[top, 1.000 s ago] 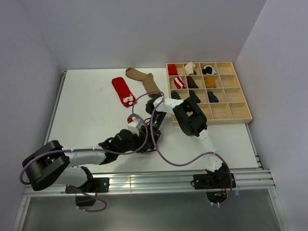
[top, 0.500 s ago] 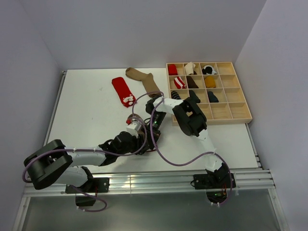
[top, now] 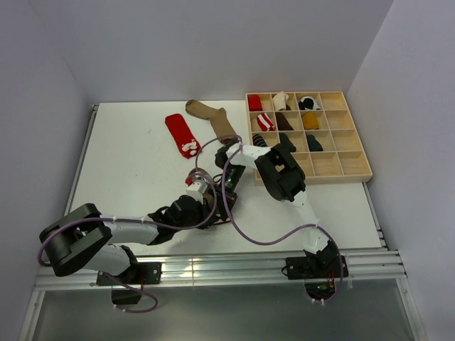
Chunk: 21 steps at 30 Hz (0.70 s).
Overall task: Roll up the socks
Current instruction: Roll the sock at the center of the board.
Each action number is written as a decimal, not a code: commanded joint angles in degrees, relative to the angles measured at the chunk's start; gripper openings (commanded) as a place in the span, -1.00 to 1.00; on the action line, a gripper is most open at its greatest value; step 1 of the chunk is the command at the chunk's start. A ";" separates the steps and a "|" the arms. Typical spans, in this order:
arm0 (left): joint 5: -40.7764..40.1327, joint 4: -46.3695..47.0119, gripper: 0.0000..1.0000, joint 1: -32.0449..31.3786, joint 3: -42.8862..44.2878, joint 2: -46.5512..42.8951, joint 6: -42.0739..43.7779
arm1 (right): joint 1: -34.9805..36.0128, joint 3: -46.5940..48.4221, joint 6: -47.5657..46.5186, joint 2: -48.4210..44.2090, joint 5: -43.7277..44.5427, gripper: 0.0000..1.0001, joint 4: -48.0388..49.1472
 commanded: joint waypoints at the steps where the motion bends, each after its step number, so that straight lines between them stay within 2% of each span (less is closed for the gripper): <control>1: -0.14 -0.70 -0.81 -0.30 -0.81 0.58 -2.91 | -0.47 -0.25 2.43 -2.71 -0.48 -0.36 1.22; 4: 0.39 -2.63 -0.97 -0.21 -0.81 1.02 -4.93 | -1.26 -2.62 4.54 -6.38 0.04 -0.21 4.91; 8: 3.45 -5.44 -0.99 1.54 -0.99 1.37 -8.01 | -3.36 -7.37 10.06 -12.89 1.71 -0.04 14.29; 14: 8.38 -11.93 -0.99 4.88 0.85 0.14 -10.65 | -6.35 -14.40 17.10 -23.00 4.61 -0.03 24.51; 15: 11.43 -12.39 -0.99 6.37 1.38 0.05 -11.00 | -6.71 -16.50 17.73 -24.49 5.23 -0.03 27.74; 21: 20.86 -20.46 -0.99 12.44 6.73 0.84 -13.29 | -7.50 -28.44 16.68 -38.55 12.60 -0.09 40.75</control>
